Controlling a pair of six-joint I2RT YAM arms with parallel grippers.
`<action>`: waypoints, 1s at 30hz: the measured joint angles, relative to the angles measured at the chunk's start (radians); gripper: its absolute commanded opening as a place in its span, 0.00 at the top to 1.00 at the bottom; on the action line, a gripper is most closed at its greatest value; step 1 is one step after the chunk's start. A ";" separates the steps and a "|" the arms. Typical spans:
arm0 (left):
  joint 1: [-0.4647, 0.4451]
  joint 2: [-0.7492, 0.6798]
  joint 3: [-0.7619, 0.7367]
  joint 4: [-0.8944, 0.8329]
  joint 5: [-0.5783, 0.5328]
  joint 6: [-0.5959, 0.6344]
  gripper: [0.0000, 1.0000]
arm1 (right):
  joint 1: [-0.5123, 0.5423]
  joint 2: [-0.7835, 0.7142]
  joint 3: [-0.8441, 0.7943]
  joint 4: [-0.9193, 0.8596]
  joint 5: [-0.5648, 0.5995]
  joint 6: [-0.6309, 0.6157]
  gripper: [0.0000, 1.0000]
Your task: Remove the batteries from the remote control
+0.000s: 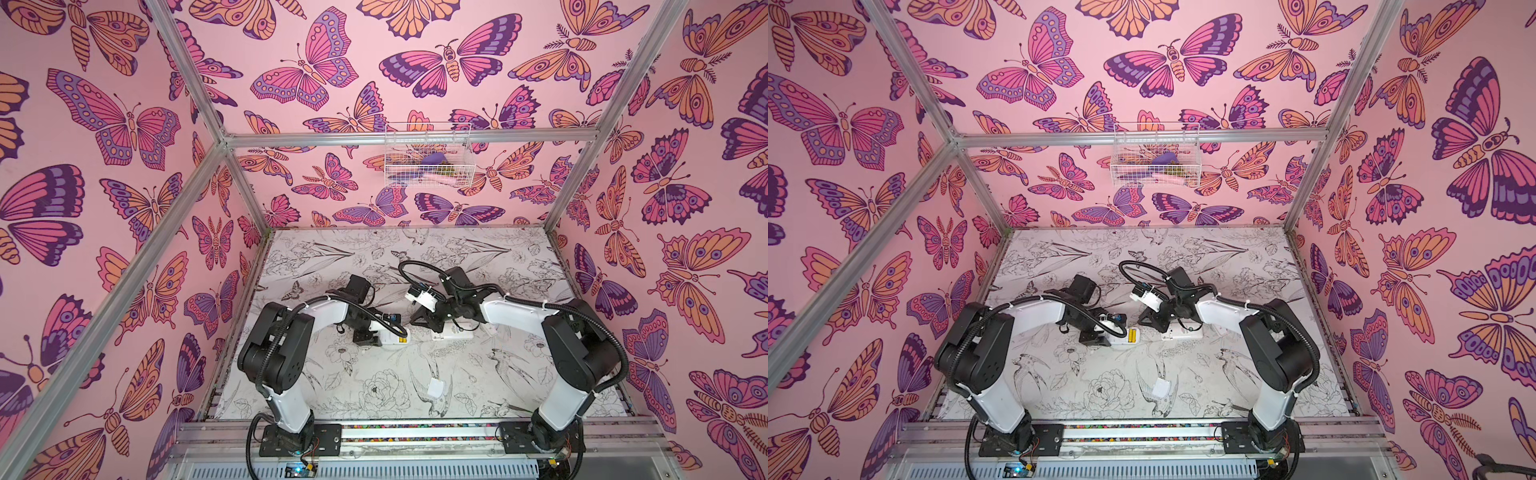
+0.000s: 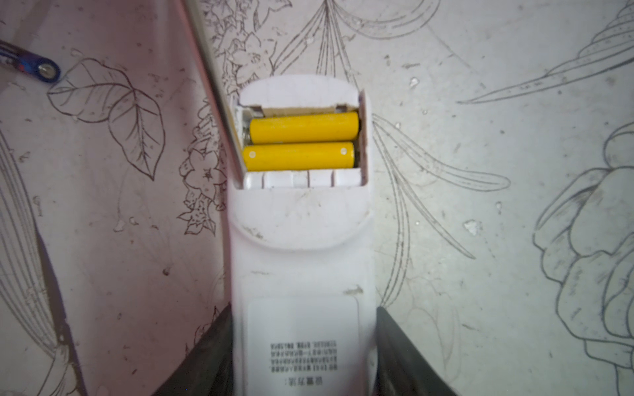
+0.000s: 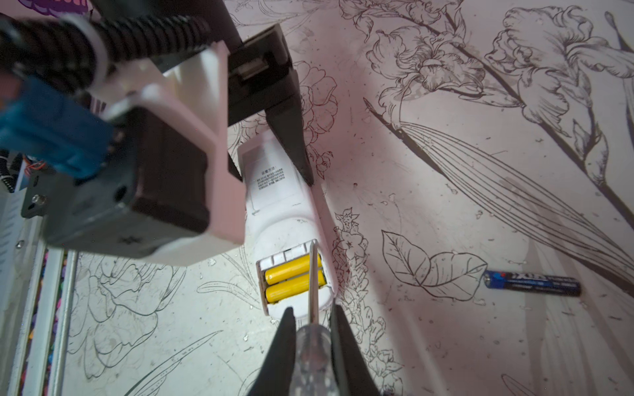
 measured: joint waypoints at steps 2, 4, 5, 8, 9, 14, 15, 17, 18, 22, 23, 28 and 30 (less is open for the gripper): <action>-0.001 0.000 0.000 0.002 0.002 0.011 0.65 | 0.003 -0.015 -0.008 -0.008 0.005 0.000 1.00; -0.002 0.000 0.000 0.004 0.003 0.019 0.65 | 0.003 -0.046 -0.036 -0.006 0.010 0.005 1.00; -0.002 0.000 0.000 0.005 0.003 0.021 0.65 | 0.005 -0.062 -0.054 -0.003 0.011 0.008 1.00; -0.002 -0.002 -0.003 0.008 0.004 0.023 0.64 | 0.008 -0.095 -0.098 0.016 0.027 0.031 1.00; -0.002 -0.003 -0.005 0.010 0.004 0.024 0.64 | 0.010 -0.100 -0.111 0.037 0.038 0.040 1.00; -0.002 -0.003 -0.006 0.011 0.004 0.025 0.64 | 0.012 -0.103 -0.145 0.110 0.092 0.074 1.00; -0.002 -0.003 -0.006 0.011 0.004 0.025 0.64 | 0.013 -0.107 -0.151 0.127 0.105 0.079 1.00; -0.002 -0.003 -0.005 0.012 0.004 0.025 0.64 | 0.013 -0.110 -0.166 0.159 0.121 0.090 1.00; -0.002 -0.003 -0.005 0.012 0.003 0.023 0.64 | 0.017 -0.111 -0.174 0.171 0.126 0.098 1.00; -0.002 -0.003 -0.005 0.011 0.003 0.018 0.64 | 0.028 -0.118 -0.193 0.203 0.145 0.112 1.00; -0.002 -0.003 -0.005 0.011 0.003 0.016 0.64 | 0.030 -0.118 -0.195 0.210 0.148 0.113 1.00; -0.002 -0.003 -0.005 0.010 0.000 0.002 0.64 | 0.040 -0.118 -0.202 0.228 0.164 0.120 1.00; -0.001 -0.003 -0.005 0.008 0.000 -0.002 0.65 | 0.040 -0.118 -0.211 0.245 0.164 0.132 1.00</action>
